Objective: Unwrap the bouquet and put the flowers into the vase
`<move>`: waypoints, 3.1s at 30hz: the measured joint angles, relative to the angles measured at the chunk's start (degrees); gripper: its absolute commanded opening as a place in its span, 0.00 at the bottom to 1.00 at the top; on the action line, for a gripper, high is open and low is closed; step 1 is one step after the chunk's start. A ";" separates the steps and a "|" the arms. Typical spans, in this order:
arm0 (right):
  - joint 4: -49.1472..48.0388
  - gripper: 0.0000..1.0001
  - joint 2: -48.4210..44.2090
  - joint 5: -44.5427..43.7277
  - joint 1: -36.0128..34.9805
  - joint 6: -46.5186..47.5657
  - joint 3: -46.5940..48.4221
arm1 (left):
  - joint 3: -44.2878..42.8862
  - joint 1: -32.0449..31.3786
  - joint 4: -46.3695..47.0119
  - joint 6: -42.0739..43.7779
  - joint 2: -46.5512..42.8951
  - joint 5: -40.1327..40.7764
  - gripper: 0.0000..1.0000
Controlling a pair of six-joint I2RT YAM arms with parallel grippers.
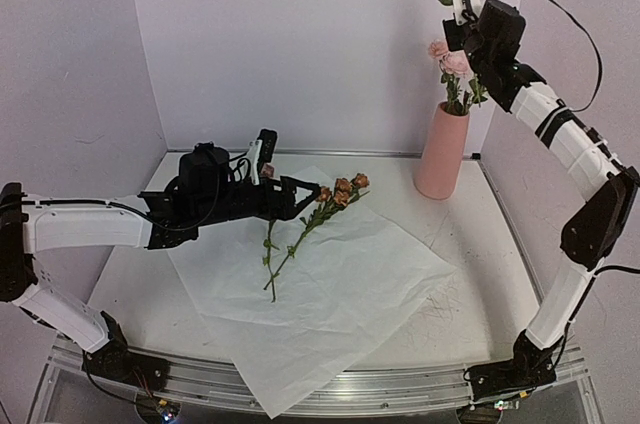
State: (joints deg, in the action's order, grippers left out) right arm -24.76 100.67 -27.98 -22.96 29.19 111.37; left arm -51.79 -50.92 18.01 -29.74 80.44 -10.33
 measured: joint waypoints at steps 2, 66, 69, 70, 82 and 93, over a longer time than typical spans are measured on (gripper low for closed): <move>-0.13 0.00 0.62 0.19 0.05 -0.56 0.94 | 0.00 0.00 0.00 0.02 0.00 0.00 0.89; -8.82 0.39 3.03 -4.54 3.59 -21.29 -25.09 | -1.75 0.00 -0.60 1.47 2.99 -0.07 0.88; -9.06 0.43 2.81 -5.27 3.59 -22.79 -26.85 | -1.75 0.00 -0.60 1.47 2.99 -0.09 0.88; -9.10 0.45 2.66 -5.50 3.59 -23.40 -27.26 | -1.75 0.00 -0.62 1.47 2.99 -0.09 0.88; -1.12 0.74 -8.61 2.55 3.61 -34.82 -31.45 | -1.75 0.00 -0.74 1.45 2.99 0.46 0.90; 6.34 0.74 -20.14 27.22 3.58 -51.26 -46.12 | -14.35 0.18 -17.15 4.95 11.72 11.48 0.79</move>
State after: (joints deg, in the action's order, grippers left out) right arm -18.42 80.53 -0.76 -19.39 -22.07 65.25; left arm -66.14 -50.73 0.85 -24.79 92.17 1.15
